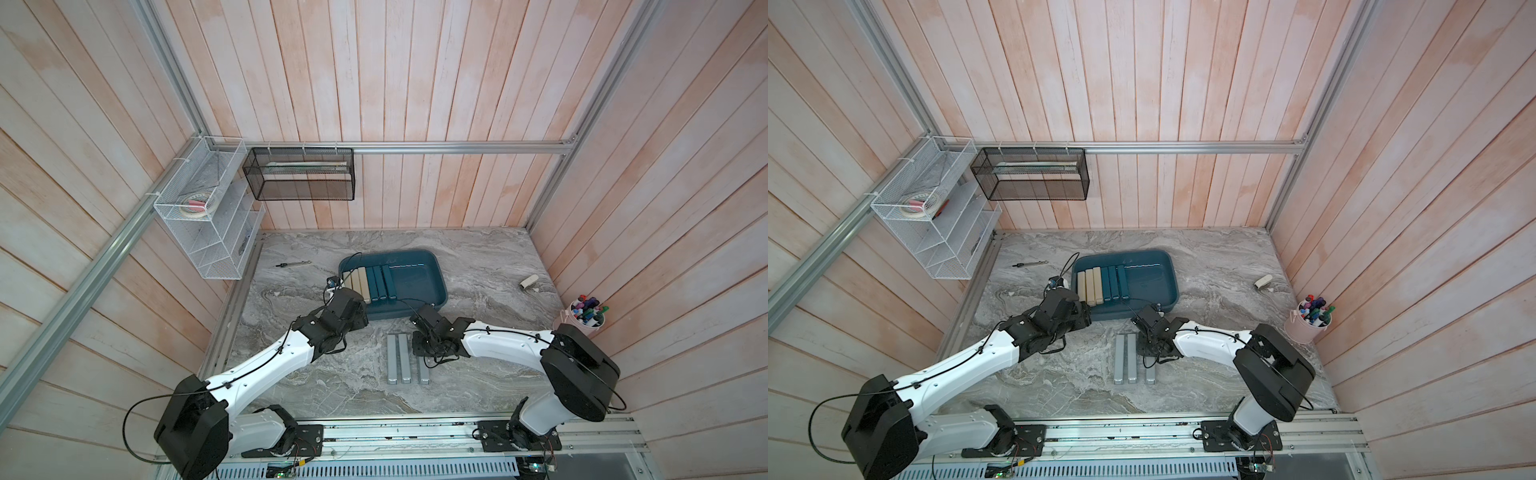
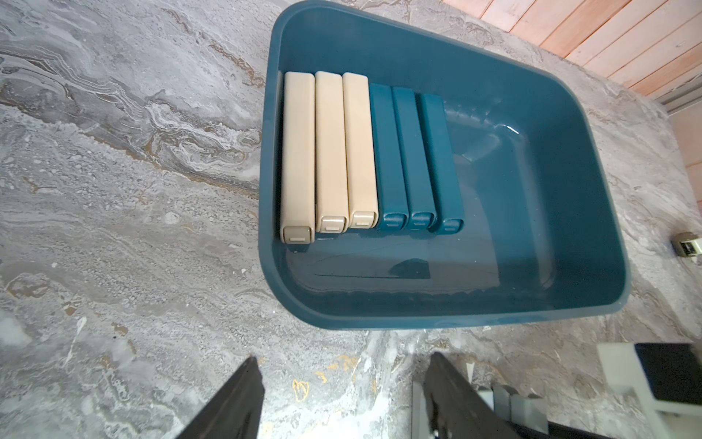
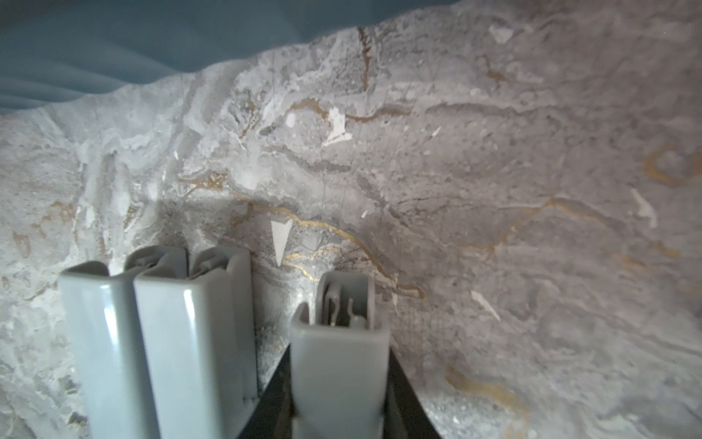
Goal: Put the pruning pliers into the storage box
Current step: Pick up the pruning pliers from the center of the board, then place the pruning pliers in the storage box.
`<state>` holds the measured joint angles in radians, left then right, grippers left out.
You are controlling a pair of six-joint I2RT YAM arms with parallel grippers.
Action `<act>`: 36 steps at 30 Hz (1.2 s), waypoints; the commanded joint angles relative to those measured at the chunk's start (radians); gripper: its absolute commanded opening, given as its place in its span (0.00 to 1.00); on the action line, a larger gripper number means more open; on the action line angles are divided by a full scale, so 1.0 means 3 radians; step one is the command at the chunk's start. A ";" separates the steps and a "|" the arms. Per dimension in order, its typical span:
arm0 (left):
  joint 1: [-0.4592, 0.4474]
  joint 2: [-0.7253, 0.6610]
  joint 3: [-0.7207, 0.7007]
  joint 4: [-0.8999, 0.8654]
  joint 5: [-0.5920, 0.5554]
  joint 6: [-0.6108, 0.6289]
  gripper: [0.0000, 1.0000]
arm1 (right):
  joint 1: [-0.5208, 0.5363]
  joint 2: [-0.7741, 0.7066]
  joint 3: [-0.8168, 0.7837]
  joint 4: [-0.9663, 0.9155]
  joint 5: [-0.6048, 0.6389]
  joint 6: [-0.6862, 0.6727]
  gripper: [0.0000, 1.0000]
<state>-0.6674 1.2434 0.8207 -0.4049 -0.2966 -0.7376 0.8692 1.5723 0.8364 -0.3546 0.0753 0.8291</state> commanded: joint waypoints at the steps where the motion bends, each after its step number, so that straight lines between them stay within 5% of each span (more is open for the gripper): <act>1: 0.0016 -0.0001 -0.0035 -0.0007 -0.0049 -0.0006 0.71 | 0.0019 -0.0160 0.0214 -0.0317 -0.0001 -0.0120 0.24; 16: 0.0019 -0.0052 -0.0026 -0.0042 -0.0053 -0.0007 0.71 | -0.0267 -0.0303 0.1169 -0.0761 -0.0148 -0.0989 0.24; 27: 0.0021 -0.0059 0.0015 -0.0115 -0.0064 -0.0056 0.71 | -0.0974 0.0767 0.2094 -0.0243 -0.0225 -0.1874 0.25; 36: 0.0032 -0.0075 -0.0007 -0.0128 -0.0076 -0.0078 0.71 | -0.1103 0.1329 0.2645 -0.0072 -0.0414 -0.1896 0.25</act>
<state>-0.6655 1.2320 0.8207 -0.4309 -0.2974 -0.7528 0.5438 1.9625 1.5818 -0.4297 -0.0105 0.2672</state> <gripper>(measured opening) 0.708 0.293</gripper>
